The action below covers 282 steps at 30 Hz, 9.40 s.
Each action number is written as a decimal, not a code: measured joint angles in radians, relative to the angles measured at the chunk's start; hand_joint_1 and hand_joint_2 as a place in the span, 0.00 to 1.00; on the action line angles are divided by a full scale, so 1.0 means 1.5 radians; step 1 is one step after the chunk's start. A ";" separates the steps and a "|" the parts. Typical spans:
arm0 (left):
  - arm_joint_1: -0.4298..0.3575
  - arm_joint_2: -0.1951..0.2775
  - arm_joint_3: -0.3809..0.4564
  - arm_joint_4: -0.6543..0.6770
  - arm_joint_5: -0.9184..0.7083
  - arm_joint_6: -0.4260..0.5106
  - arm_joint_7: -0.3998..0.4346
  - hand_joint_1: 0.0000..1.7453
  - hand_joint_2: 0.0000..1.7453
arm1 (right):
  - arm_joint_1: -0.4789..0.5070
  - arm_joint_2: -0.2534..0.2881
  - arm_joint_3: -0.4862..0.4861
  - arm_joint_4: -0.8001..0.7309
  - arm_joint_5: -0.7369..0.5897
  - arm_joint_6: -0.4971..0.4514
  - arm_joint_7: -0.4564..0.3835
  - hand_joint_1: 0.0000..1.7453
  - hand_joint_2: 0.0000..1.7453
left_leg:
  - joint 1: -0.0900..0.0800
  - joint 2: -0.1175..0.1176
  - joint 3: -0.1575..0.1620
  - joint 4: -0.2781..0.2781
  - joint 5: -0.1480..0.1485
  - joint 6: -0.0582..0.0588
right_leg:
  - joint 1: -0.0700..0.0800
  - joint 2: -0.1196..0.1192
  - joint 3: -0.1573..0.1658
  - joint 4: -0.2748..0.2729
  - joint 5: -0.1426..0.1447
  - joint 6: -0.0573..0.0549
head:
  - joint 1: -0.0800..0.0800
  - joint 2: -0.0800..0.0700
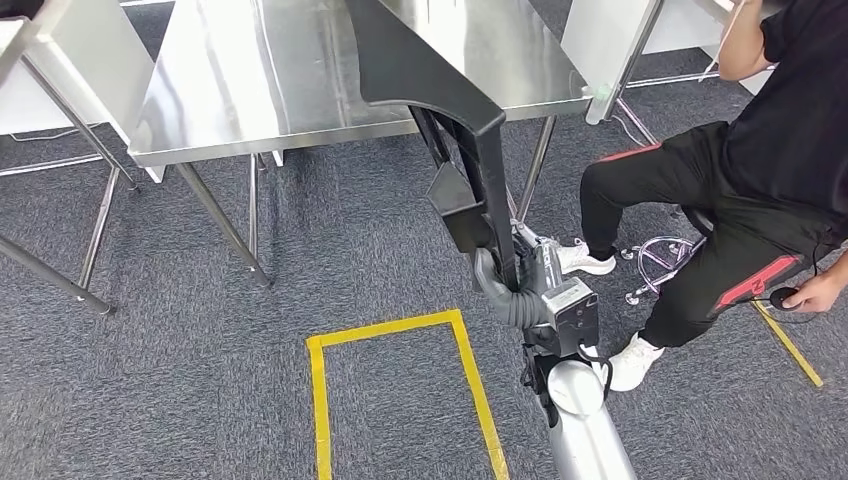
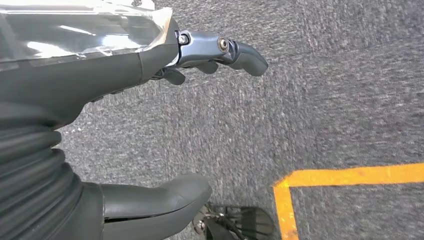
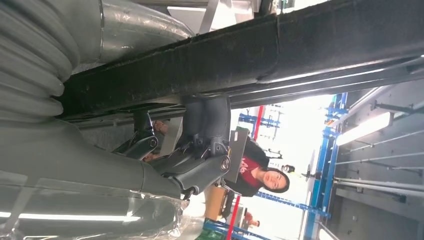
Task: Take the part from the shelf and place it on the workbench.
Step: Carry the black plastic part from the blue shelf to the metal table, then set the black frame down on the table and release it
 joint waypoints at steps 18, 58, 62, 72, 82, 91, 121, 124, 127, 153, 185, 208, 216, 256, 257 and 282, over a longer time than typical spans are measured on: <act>0.002 0.002 0.006 0.000 -0.002 -0.002 0.002 0.00 1.00 | 0.001 0.001 0.005 -0.004 -0.001 -0.003 0.007 1.00 1.00 | 0.002 0.009 -0.019 -0.015 0.038 0.026 | 0.005 0.000 -0.014 0.097 -0.076 0.008 | 0.001 0.000; 0.010 0.003 0.007 -0.001 -0.009 -0.003 0.001 0.00 1.00 | 0.015 -0.004 0.006 -0.005 -0.001 -0.007 0.007 1.00 1.00 | -0.004 0.000 0.070 -0.014 -0.046 0.016 | 0.006 -0.006 -0.054 0.018 0.026 0.026 | 0.000 0.000; 0.007 0.004 0.007 -0.001 -0.009 -0.002 0.003 0.00 1.00 | 0.012 -0.004 0.006 -0.006 -0.001 -0.008 0.007 1.00 1.00 | -0.003 0.004 0.054 0.037 -0.037 0.005 | 0.003 -0.001 -0.034 0.014 0.024 -0.005 | 0.000 0.000; 0.011 0.006 0.007 -0.001 -0.010 -0.003 0.005 0.00 1.00 | 0.012 0.000 0.007 -0.006 -0.001 -0.009 0.008 1.00 1.00 | -0.004 0.007 -0.083 0.043 0.026 0.010 | 0.007 0.007 0.060 0.010 -0.056 -0.012 | -0.001 0.000; 0.010 0.004 0.007 -0.001 -0.008 -0.002 0.010 0.00 1.00 | 0.009 0.000 0.006 -0.009 -0.001 -0.011 0.017 1.00 1.00 | -0.008 0.000 -0.014 0.001 0.022 0.039 | 0.009 0.008 -0.062 0.191 -0.107 0.010 | -0.002 0.000; 0.010 0.001 0.008 -0.001 -0.008 0.000 0.010 0.00 1.00 | 0.008 0.000 0.006 -0.006 -0.001 -0.010 0.019 1.00 1.00 | -0.009 -0.004 0.044 0.008 -0.031 0.016 | 0.007 0.002 -0.036 0.017 0.022 0.003 | -0.004 0.000; -0.011 -0.001 0.007 0.000 -0.030 -0.001 0.045 0.00 1.00 | -0.189 -0.003 0.179 0.235 0.380 -0.143 0.025 1.00 1.00 | -0.009 0.007 0.005 -0.005 0.011 0.022 | 0.013 -0.001 -0.010 0.003 0.009 0.001 | -0.003 0.000; -0.013 0.000 0.006 0.000 -0.033 0.000 0.048 0.00 1.00 | -0.242 0.013 0.224 0.310 0.410 -0.157 0.038 1.00 1.00 | -0.009 0.010 0.008 -0.008 0.010 0.032 | 0.012 0.001 -0.007 0.000 0.016 -0.003 | -0.003 0.000; -0.014 0.000 0.005 0.000 -0.034 0.001 0.048 0.00 1.00 | -0.285 0.028 0.258 0.368 0.427 -0.166 0.046 1.00 1.00 | -0.008 0.010 0.011 -0.013 0.009 0.032 | 0.013 0.002 -0.006 0.000 0.014 -0.006 | -0.004 0.000; -0.034 -0.005 -0.017 0.001 -0.070 0.001 0.068 0.00 1.00 | -0.475 0.133 0.364 0.760 0.629 -0.195 0.248 1.00 1.00 | -0.008 0.010 0.012 -0.016 0.011 0.009 | 0.014 0.000 -0.005 -0.001 0.013 -0.009 | -0.003 0.000; -0.037 -0.010 -0.020 0.001 -0.064 0.001 0.064 0.00 0.00 | -0.518 0.116 0.331 0.873 0.637 -0.202 0.296 0.00 0.00 | -0.009 0.010 0.012 -0.016 0.010 0.010 | 0.013 0.000 -0.005 -0.001 0.013 -0.009 | -0.003 0.000; -0.036 -0.008 -0.018 0.001 -0.076 0.006 0.076 0.00 0.00 | -0.479 0.148 0.174 0.752 0.247 -0.105 -0.014 0.00 0.00 | -0.009 0.010 0.013 -0.016 0.010 0.010 | 0.013 0.000 -0.005 -0.001 0.013 -0.009 | -0.003 0.000; -0.021 -0.002 -0.011 0.001 -0.068 0.010 0.068 0.00 0.00 | -0.275 0.129 0.169 0.428 -0.125 0.226 -0.084 0.00 0.00 | -0.009 0.010 0.012 -0.016 0.009 0.011 | 0.013 0.000 -0.005 -0.001 0.013 -0.008 | -0.003 0.000; 0.002 -0.003 0.015 0.002 -0.049 0.038 0.044 0.00 0.00 | 0.055 -0.023 0.101 -0.003 -0.182 0.239 -0.125 0.00 0.00 | -0.001 0.012 0.012 -0.028 0.032 0.028 | -0.004 0.000 0.015 0.033 -0.018 0.033 | -0.001 0.000; 0.002 -0.002 0.015 0.002 -0.050 0.039 0.044 0.00 0.00 | 0.057 -0.022 0.098 -0.006 -0.182 0.239 -0.124 0.00 0.00 | -0.002 0.011 0.010 -0.023 0.031 0.024 | -0.004 0.002 0.032 0.002 -0.010 0.031 | -0.001 0.000; 0.001 -0.002 0.015 0.001 -0.049 0.048 0.038 0.00 0.00 | 0.084 -0.002 0.055 -0.021 -0.185 0.264 -0.108 0.00 0.00 | -0.006 0.016 0.004 -0.025 0.034 0.040 | 0.003 0.000 -0.086 0.189 -0.073 0.011 | 0.001 0.000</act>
